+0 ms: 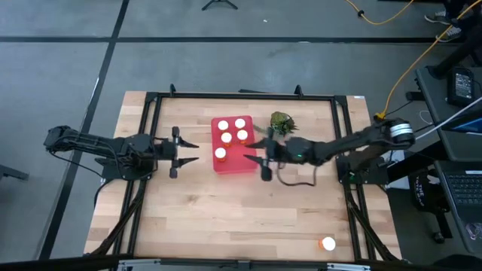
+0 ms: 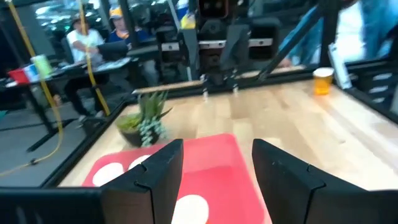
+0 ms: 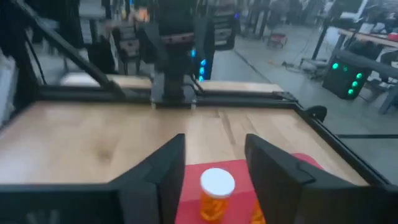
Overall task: Pick and place pill bottles into a basket
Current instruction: Put the orange pill bottle into the red bin
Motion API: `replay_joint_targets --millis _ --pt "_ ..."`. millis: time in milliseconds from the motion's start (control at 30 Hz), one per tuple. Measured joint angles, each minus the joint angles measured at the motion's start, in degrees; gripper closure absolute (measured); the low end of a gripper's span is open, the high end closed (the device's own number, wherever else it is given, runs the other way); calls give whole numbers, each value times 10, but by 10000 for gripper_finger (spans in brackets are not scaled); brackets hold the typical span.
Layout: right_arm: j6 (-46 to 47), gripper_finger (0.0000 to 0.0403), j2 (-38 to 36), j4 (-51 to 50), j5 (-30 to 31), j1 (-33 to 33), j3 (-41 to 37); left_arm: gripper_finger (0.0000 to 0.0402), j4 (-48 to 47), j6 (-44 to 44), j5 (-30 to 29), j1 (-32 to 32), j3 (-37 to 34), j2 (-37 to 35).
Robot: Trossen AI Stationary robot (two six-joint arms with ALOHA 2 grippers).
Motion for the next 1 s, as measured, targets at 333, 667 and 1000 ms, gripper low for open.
replay_joint_targets --millis 333,667,1000 --pt "55 318 -126 -27 30 93 -124 237 18 -100 106 -10 0 8" --pt "154 398 -177 -241 129 221 -88 323 44 -104 58 -71 0 41" --pt "318 398 -178 -420 180 331 -27 397 59 -67 100 -115 0 59"
